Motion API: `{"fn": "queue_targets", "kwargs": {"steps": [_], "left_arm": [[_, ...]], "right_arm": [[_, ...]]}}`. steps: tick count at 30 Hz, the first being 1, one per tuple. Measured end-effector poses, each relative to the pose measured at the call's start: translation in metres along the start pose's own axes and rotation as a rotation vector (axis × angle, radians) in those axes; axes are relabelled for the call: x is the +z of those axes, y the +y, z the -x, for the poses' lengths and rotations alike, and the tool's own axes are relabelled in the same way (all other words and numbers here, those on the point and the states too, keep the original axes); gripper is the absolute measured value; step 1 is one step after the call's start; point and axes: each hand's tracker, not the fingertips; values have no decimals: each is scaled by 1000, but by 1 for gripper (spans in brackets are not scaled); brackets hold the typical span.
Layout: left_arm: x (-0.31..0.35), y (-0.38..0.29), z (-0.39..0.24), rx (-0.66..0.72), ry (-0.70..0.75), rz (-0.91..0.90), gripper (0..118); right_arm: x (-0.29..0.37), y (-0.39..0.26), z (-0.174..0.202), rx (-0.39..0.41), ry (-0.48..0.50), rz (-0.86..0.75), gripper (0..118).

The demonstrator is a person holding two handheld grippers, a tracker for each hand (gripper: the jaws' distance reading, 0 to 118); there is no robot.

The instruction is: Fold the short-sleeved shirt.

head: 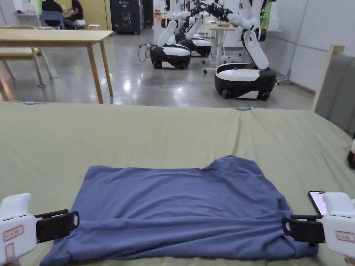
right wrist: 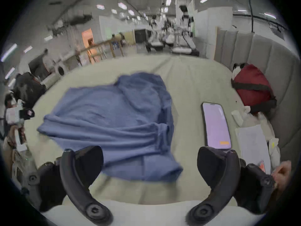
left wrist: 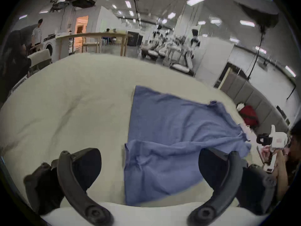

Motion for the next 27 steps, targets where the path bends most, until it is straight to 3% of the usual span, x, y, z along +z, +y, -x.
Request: {"fn": "queue_targets", "kwargs": {"steps": [2, 3, 4, 5, 6, 7, 10, 14, 15, 16, 18, 21, 25, 26, 27], "left_arm": [[35, -13, -5, -11, 10, -27, 117], [53, -23, -8, -10, 10, -54, 113], [67, -29, -5, -10, 12, -79, 101], [85, -41, -6, -7, -2, -120, 77], [97, -51, -7, -11, -3, -116, 30], [105, -60, -8, -2, -5, -113, 0], [119, -77, -9, -2, 13, -99, 0], [96, -72, -11, -45, 48, -66, 0], [83, -66, -9, -41, 63, -60, 14], [63, -60, 12, -8, 86, -50, 40], [32, -46, 26, 60, 73, -21, 109], [-6, -38, 18, 59, 64, 24, 108], [-52, -39, 14, 10, 164, 177, 106], [-60, -42, 14, 14, 163, 220, 100], [-66, -47, 12, -3, 167, 248, 85]], "right_arm": [[51, -13, 14, -22, -37, -85, 112], [78, -22, 20, -19, -25, -149, 96], [100, -31, 26, -15, 10, -192, 69], [122, -41, 31, -25, 41, -207, 35], [137, -50, 36, -46, 53, -223, 2], [151, -59, 39, -60, 66, -237, 2], [180, -79, 54, -63, 83, -224, 1], [191, -84, 71, -9, 85, -233, 1], [191, -83, 73, -4, 92, -236, 1], [190, -81, 76, -2, 97, -240, 1], [185, -75, 82, 4, 113, -239, 1], [181, -72, 90, 29, 117, -226, 1], [180, -72, 94, 50, 110, -217, 1], [179, -72, 94, 49, 107, -212, 1], [179, -72, 93, 51, 101, -200, 1]]}}
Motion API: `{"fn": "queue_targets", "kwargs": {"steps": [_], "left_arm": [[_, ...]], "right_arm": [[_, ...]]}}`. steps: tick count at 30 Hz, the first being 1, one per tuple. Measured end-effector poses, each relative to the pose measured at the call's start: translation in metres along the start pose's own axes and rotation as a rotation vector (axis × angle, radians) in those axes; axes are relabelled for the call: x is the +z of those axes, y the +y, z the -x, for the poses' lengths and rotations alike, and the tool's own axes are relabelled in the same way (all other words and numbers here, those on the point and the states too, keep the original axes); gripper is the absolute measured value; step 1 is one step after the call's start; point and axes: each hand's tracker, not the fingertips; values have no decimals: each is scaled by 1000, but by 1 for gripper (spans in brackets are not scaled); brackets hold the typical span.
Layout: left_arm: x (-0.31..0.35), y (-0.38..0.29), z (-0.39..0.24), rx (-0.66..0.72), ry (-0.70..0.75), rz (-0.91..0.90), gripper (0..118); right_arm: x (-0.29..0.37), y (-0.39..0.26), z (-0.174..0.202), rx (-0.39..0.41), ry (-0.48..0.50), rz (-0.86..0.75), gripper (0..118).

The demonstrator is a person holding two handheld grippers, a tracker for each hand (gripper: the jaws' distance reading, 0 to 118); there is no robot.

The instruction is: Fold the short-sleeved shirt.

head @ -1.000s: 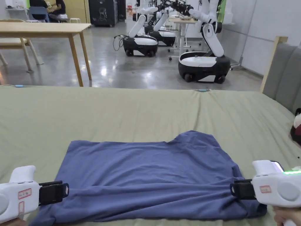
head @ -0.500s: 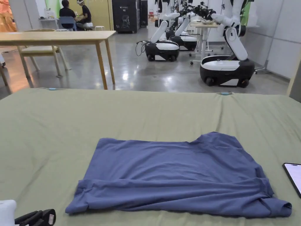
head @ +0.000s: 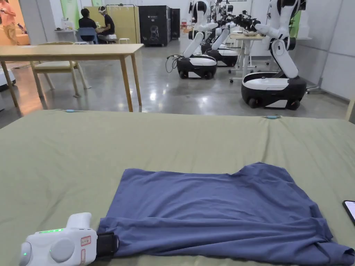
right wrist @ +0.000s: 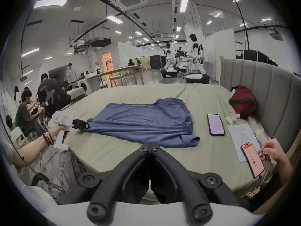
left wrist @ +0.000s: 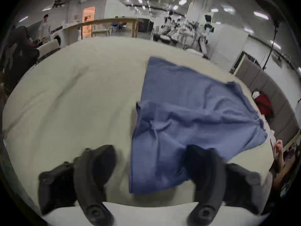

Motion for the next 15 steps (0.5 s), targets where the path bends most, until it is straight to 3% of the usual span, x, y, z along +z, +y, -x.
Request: {"fn": "queue_targets", "kwargs": {"steps": [2, 6, 10, 15], "left_arm": [[3, -11, -15, -118, 78, -76, 80], [20, -18, -34, -190, 56, -118, 10], [23, -10, -34, -151, 10, -104, 7], [28, -7, -33, -167, 12, -110, 7]], "right_arm": [[-2, 0, -1, 14, -23, 30, 1], [-21, 10, -10, 49, -48, 95, 1], [-61, 30, -31, 85, -72, 114, 1], [-151, 27, -91, 24, -146, 240, 5]]}}
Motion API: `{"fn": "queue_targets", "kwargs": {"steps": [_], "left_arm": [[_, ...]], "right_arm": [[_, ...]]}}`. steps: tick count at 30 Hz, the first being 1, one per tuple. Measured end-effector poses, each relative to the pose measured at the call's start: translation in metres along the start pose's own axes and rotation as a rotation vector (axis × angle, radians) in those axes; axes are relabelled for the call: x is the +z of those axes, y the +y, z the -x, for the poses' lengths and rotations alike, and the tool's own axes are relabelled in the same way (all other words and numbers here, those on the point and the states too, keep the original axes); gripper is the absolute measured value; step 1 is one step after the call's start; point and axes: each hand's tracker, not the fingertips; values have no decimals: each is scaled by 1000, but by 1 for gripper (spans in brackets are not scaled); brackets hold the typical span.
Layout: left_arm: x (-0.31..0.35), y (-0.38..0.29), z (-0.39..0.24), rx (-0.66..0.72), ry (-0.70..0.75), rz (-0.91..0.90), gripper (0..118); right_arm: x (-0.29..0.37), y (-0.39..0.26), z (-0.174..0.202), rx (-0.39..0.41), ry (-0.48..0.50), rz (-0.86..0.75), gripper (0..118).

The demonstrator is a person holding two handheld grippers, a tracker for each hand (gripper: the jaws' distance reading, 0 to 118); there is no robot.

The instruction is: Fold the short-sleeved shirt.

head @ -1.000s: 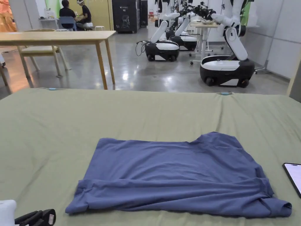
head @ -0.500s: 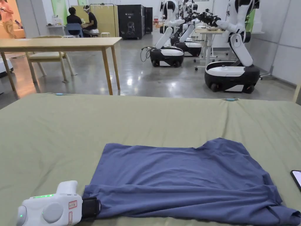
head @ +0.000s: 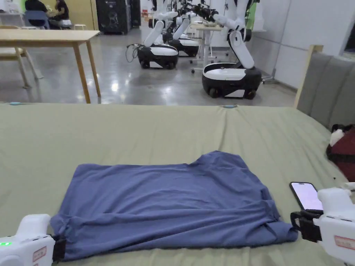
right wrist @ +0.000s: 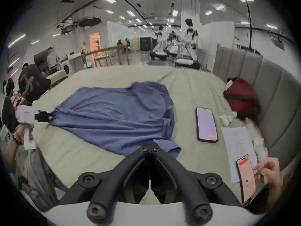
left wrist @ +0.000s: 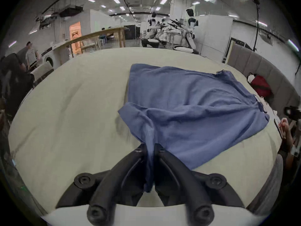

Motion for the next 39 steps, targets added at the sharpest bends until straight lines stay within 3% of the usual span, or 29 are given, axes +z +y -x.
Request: {"fn": "queue_targets", "kwargs": {"steps": [1, 3, 4, 10, 12, 14, 16, 17, 19, 23, 27, 31, 33, 35, 39], "left_arm": [[1, 0, 0, 0, 0, -4, 7], [3, 2, 3, 4, -4, -4, 7], [4, 2, 4, 8, -9, -4, 7], [13, 3, -5, 4, -14, 2, 7], [14, 1, -9, -7, -9, 6, 7], [10, 0, -6, -21, -1, 8, 7], [9, -2, -7, -29, -4, 9, 7], [9, -3, -8, -27, -6, 13, 7], [9, -3, -7, -27, -6, 16, 7], [20, 0, 11, -19, -26, -20, 6], [61, -2, 19, -25, -89, -52, 5], [97, -17, 22, -91, -83, -55, 5], [108, -30, 27, -62, -101, -47, 5], [107, -45, 30, -27, -115, -18, 5], [82, -72, 24, -40, -91, 80, 5]], "right_arm": [[-18, 0, -6, -4, 6, 30, 22], [-52, -1, -15, 11, -5, 67, 87], [-66, -3, -18, 16, -6, 104, 89], [-123, -10, -32, -39, -56, 301, 85], [-118, -13, -22, -80, -85, 244, 84], [-109, -13, -9, -34, -77, 235, 67], [-104, -15, 5, 22, -48, 228, 35], [-106, -14, 9, 28, -52, 233, 25], [-110, -9, 13, 67, -65, 254, 15], [-90, -6, 6, 27, -44, 239, 14], [-42, -17, -2, 31, 4, 201, 14], [11, -39, 0, 62, -8, 195, 14], [29, -53, -2, 30, 18, 203, 14], [33, -66, -3, 3, 46, 225, 14], [6, -86, -2, 56, 34, 332, 14]]}}
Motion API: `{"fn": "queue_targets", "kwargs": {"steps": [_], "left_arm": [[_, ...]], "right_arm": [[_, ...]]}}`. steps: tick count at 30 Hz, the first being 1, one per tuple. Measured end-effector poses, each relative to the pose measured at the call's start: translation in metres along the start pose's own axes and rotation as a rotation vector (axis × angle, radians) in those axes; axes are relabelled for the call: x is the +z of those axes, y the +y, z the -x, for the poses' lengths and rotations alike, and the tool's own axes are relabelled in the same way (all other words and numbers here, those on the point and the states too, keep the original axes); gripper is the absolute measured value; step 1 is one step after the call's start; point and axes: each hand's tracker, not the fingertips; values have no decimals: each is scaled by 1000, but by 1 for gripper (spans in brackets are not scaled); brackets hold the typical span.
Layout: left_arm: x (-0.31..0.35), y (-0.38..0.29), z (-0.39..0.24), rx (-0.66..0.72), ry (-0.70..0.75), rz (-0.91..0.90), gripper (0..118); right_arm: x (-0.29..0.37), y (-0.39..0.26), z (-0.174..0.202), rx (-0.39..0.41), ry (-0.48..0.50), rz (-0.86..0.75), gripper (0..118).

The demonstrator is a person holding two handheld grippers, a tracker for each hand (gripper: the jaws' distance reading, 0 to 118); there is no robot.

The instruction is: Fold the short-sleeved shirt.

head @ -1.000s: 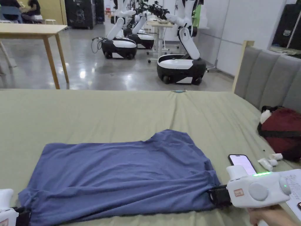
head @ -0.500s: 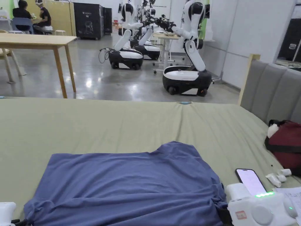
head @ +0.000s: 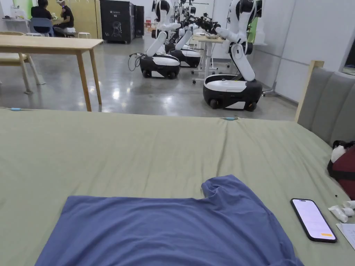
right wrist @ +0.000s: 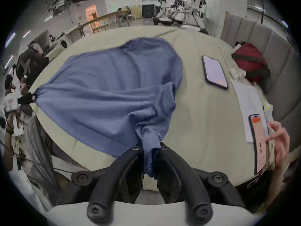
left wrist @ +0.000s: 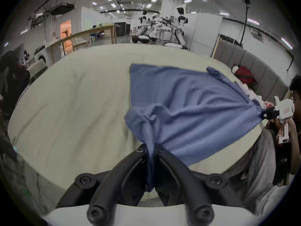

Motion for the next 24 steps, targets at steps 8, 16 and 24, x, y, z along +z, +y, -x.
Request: {"fn": "queue_targets", "kwargs": {"steps": [8, 16, 24], "left_arm": [[-1, -4, 6, 58, -23, -45, 15], [73, -6, 19, 135, -40, -225, 85], [81, 15, -3, 87, -53, -302, 0]], "right_arm": [[-3, 4, 2, 69, -65, -63, 51], [124, -25, 20, -97, 90, -420, 101], [162, -32, 48, -89, 49, -541, 0]]}}
